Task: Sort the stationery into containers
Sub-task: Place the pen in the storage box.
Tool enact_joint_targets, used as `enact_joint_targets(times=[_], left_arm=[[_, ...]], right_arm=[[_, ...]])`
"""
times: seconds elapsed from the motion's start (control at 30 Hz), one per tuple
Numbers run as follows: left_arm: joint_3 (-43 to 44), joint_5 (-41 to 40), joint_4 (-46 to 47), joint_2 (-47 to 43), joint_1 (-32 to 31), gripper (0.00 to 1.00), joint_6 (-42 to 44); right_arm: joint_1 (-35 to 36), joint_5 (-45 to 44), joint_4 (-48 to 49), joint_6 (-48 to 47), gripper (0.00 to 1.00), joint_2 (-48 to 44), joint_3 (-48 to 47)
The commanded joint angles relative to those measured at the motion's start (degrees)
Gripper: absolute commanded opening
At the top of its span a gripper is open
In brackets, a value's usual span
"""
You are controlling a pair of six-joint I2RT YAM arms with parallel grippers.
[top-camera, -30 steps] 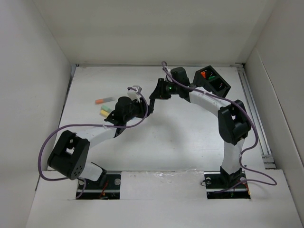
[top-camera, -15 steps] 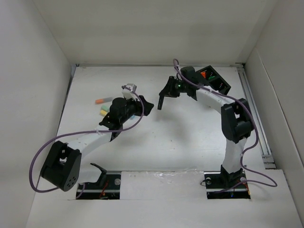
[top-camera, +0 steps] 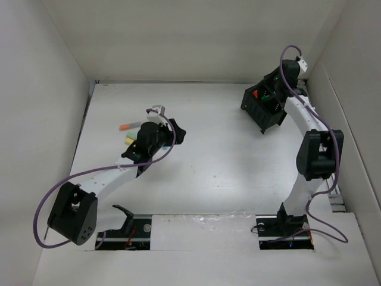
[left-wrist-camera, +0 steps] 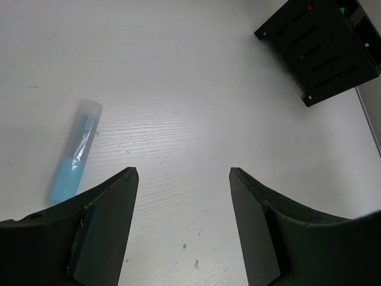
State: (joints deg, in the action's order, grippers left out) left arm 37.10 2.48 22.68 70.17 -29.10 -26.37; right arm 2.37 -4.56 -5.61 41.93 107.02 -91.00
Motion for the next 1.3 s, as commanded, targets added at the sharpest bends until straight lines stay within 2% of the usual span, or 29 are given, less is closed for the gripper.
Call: enact_joint_targets(times=[0.0, 0.13, 0.3, 0.6, 0.67, 0.7, 0.73, 0.87, 1.1, 1.23, 1.27], left_arm=[[4.0, -4.1, -3.5, 0.1, 0.3, 0.59, -1.6], [6.3, -4.6, -5.5, 2.6, 0.3, 0.59, -1.6], [7.2, -7.9, -8.0, 3.9, 0.3, 0.59, -1.6], [11.6, -15.3, -13.7, 9.1, 0.3, 0.59, -0.5], [12.1, -16.2, -14.2, 11.0, 0.3, 0.59, -0.5], [12.8, -16.8, -14.2, 11.7, 0.3, 0.63, -0.5], [13.3, -17.4, -15.7, 13.5, 0.3, 0.64, 0.0], [15.1, -19.1, -17.1, 16.6, 0.3, 0.65, 0.0], [16.2, -19.4, -17.7, 18.6, 0.3, 0.67, 0.5], [16.2, -19.4, -17.7, 19.2, 0.3, 0.67, 0.5], [16.7, -19.4, -17.7, 19.2, 0.3, 0.67, 1.1]], right_arm=[[0.8, -15.8, 1.0, 1.4, 0.0, -1.8, -3.1], [0.2, -20.5, 0.5, 0.3, 0.0, 0.8, -6.1], [-0.3, -21.0, -3.8, -1.0, 0.0, 5.4, -12.3], [0.2, -21.6, -3.8, -2.0, 0.04, 6.6, -9.9], [0.7, -22.4, -3.8, -2.6, 0.1, 6.6, -9.9], [0.7, -22.4, -3.8, -3.1, 0.14, 7.1, -9.9], [1.3, -22.4, -3.8, -3.8, 0.24, 7.1, -9.9], [2.5, -25.3, -4.3, -4.3, 0.42, 7.1, -9.9], [3.6, -23.7, -4.2, -2.6, 0.58, 3.0, -8.0], [4.7, -20.2, -4.9, 1.2, 0.59, -2.9, -3.6], [6.0, -20.1, -3.4, 1.8, 0.59, -4.7, 0.9]])
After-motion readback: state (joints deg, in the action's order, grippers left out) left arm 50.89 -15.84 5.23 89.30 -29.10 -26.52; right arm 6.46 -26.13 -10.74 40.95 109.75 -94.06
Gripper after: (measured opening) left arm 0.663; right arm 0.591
